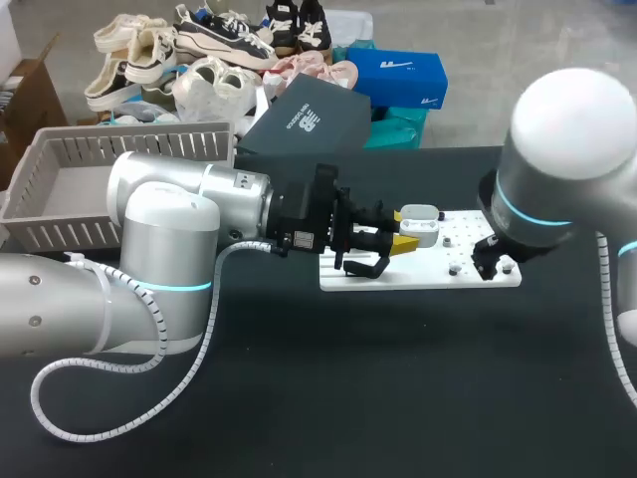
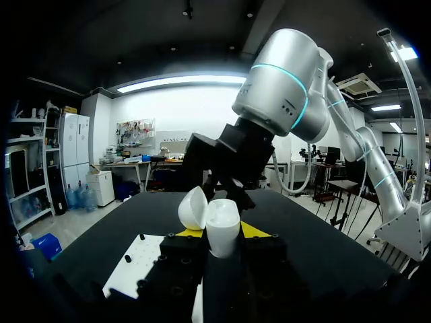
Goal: Pick up each earbud case from the left stands, insert the matching earbuds, close the lid, and place the case in the box.
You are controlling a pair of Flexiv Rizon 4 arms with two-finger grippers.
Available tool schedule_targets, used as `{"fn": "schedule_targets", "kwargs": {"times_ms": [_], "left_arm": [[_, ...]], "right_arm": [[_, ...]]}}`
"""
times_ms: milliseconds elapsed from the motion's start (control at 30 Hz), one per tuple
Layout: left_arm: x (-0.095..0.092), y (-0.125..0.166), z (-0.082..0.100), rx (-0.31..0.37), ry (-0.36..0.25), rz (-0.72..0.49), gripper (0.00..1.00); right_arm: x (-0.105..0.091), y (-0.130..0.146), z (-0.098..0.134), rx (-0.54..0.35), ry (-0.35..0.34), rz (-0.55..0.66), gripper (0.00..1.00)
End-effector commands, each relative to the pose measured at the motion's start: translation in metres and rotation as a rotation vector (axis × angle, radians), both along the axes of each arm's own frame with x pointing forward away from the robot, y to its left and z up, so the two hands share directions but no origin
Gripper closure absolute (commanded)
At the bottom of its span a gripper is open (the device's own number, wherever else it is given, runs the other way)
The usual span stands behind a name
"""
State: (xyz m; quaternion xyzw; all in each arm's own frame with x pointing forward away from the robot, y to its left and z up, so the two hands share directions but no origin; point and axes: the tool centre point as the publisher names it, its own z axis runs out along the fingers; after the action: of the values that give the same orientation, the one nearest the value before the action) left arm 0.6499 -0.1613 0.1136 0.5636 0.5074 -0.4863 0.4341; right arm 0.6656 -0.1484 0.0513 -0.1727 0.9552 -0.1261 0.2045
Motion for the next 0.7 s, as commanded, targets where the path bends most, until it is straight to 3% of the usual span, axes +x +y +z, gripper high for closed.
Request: {"fn": "schedule_targets", "kwargs": {"times_ms": [33,67,300,367,700], "left_arm": [[0.0002,-0.0005,-0.0004,0.001,0.000,0.001,1.00],[0.0002,-0.0005,-0.0004,0.001,0.000,0.001,1.00],[0.0002,-0.0005,-0.0004,0.001,0.000,0.001,1.00],[0.0002,-0.0005,-0.0004,0.001,0.000,0.001,1.00],[0.0002,-0.0005,-0.0004,0.001,0.000,0.001,1.00]], "right_arm": [[0.0033,0.0020,-0.0087,-0.126,-0.065,-0.057,0.21],[0.0038,0.0018,-0.0097,-0.126,-0.064,-0.058,0.29],[0.0079,0.0001,-0.0149,-0.114,-0.056,-0.072,0.39],[0.0092,-0.0002,-0.0156,-0.112,-0.054,-0.074,0.47],[0.0121,-0.0004,-0.0090,-0.069,-0.024,-0.085,0.53]]}}
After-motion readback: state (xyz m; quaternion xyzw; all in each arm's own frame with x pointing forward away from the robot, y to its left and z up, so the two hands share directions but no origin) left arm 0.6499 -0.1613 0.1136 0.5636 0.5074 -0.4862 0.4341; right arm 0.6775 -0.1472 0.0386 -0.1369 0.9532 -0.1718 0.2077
